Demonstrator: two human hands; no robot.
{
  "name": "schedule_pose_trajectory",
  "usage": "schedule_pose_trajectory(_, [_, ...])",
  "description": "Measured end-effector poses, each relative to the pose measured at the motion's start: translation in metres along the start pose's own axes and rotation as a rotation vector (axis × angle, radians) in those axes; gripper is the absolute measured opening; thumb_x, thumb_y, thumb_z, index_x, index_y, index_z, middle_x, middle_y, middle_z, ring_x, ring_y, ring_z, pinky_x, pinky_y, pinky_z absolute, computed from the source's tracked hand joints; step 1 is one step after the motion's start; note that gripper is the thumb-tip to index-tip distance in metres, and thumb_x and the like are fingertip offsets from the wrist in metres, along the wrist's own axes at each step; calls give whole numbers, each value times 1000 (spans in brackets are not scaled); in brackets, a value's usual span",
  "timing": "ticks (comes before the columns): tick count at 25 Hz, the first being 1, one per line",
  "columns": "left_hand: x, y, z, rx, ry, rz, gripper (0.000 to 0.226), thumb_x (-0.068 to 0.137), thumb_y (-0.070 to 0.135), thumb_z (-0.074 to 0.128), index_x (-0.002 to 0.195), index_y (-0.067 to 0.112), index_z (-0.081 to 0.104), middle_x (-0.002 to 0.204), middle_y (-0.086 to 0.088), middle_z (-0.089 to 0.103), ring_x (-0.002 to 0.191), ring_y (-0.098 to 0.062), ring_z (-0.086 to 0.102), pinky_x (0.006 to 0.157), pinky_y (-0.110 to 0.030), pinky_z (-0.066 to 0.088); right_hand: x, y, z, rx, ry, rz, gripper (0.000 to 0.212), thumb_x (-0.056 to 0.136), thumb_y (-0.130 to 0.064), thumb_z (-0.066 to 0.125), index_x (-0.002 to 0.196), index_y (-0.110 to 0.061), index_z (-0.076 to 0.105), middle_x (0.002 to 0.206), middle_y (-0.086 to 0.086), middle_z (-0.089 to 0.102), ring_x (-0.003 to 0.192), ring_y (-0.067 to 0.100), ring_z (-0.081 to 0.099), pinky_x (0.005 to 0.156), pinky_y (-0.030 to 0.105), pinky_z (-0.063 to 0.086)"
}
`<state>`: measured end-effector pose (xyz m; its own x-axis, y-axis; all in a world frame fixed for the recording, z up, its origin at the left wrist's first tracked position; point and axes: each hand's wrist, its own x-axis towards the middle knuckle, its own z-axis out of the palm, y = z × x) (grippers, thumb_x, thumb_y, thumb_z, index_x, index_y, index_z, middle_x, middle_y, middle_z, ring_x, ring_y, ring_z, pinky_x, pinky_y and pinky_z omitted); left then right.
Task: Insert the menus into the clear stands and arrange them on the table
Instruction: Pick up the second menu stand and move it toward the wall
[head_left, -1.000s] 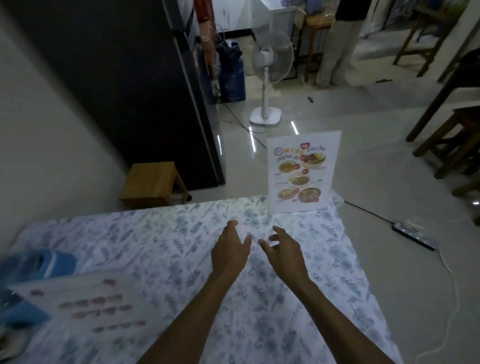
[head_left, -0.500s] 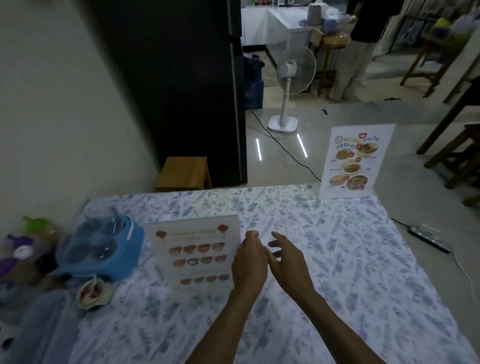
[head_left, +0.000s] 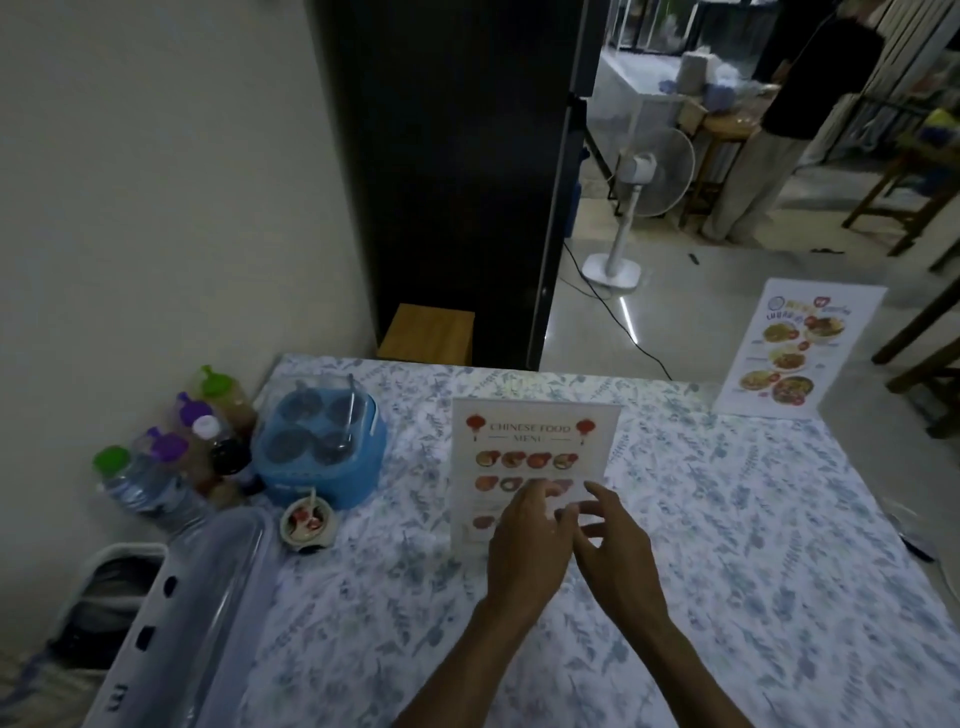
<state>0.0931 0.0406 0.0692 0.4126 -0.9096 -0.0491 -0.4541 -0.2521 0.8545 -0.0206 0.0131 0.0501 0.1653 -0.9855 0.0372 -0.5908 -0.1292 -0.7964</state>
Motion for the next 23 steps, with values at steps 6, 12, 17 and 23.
schedule_pose_trajectory(6, [4, -17, -44, 4, 163, 243, 50, 95, 54, 54, 139, 33, 44, 142, 8, 51, 127, -11, 51, 96, -26, 54, 7, -20, -5, 9, 183, -163, 55, 95, -32, 62, 145, -35, 40, 137, 1, 54, 105, -1, 61, 71, 14, 55])
schedule_pose_trajectory(12, [35, -43, -71, -280, 323, 35, 116, 75, 62, 77, 158, 34, 1, 169, 6, 6, 153, -18, 18, 119, -43, 28, 31, -15, -20, 410, 272, 261, 112, 80, -45, 77, 150, -55, -10, 168, -5, 1, 144, 33, 37, 104, 50, 44])
schedule_pose_trajectory(17, [51, -48, -46, -258, 188, -124, 95, 81, 64, 67, 156, 36, 17, 144, 4, 53, 121, -14, 59, 91, -32, 55, 44, 14, 9, 335, -29, 394, 96, 76, -73, 64, 152, -42, 14, 149, 10, 52, 116, 26, 66, 95, 55, 54])
schedule_pose_trajectory(23, [86, -46, -41, -207, 252, -103, 42, 91, 59, 53, 109, 22, 54, 104, 2, 74, 84, -5, 73, 62, -25, 62, 77, 13, 1, 135, -12, 176, 39, 86, -60, 54, 89, -21, 56, 79, 2, 67, 69, 16, 67, 50, 19, 52])
